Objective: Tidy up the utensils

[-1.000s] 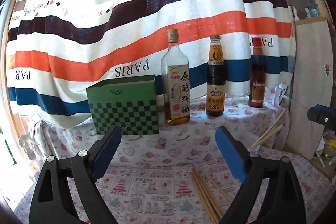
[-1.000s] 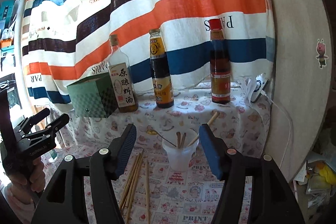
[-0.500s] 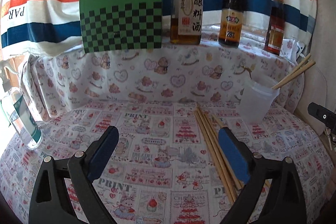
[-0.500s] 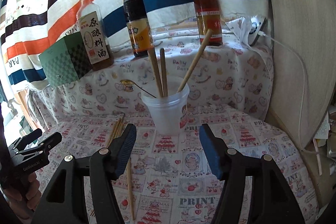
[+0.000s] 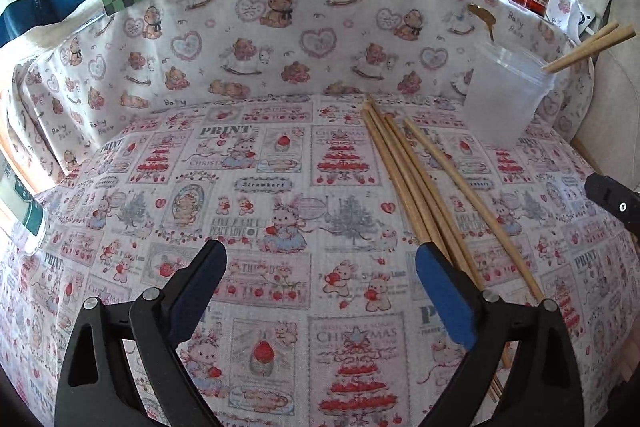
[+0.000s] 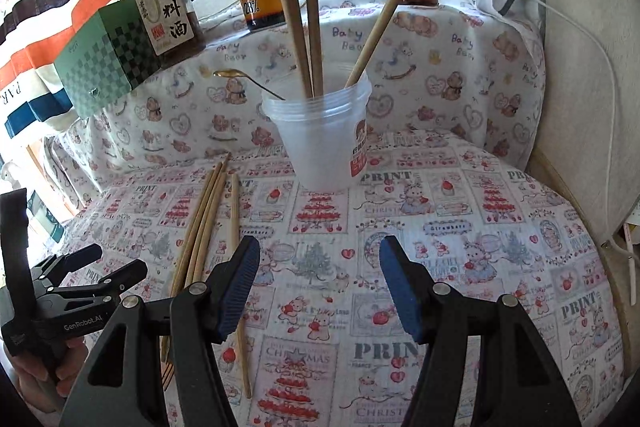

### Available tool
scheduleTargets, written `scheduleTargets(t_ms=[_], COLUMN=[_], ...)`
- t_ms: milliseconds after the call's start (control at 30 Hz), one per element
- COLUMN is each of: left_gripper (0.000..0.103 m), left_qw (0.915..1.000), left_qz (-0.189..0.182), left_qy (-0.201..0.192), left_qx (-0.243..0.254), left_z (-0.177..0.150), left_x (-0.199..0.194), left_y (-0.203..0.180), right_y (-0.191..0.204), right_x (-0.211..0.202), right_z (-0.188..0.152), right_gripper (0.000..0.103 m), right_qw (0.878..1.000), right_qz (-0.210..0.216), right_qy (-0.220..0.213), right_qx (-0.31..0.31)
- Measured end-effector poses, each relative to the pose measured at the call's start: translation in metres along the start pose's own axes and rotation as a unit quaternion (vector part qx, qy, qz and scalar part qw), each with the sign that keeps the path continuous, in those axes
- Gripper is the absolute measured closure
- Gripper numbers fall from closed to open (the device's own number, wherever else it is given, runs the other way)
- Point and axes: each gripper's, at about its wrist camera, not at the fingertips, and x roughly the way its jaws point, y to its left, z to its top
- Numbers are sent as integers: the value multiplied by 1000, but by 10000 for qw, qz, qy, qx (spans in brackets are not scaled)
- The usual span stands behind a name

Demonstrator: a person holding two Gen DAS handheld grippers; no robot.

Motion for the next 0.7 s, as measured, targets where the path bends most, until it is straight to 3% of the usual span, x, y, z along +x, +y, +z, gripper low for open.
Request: scheduleTargets(t_ms=[300,500,700], left_gripper=[8,8,7], left_qw=[9976,9935,9948], left_qz=[-446,-230,-166], left_qy=[252,305,604], left_qx=[473,1073,806], left_z=[0,-8,-6], left_x=[-1,2,11], left_y=[-20,-40,-27], right_y=[2,3,7], right_x=[5,5,4], right_z=[-2,-2,-3], right_gripper=[39,39,39], right_qw=[9998,9996,9995], right_qz=[-121,-169,-135], right_qy=[160,215,232], right_qx=[-35,-69,-158])
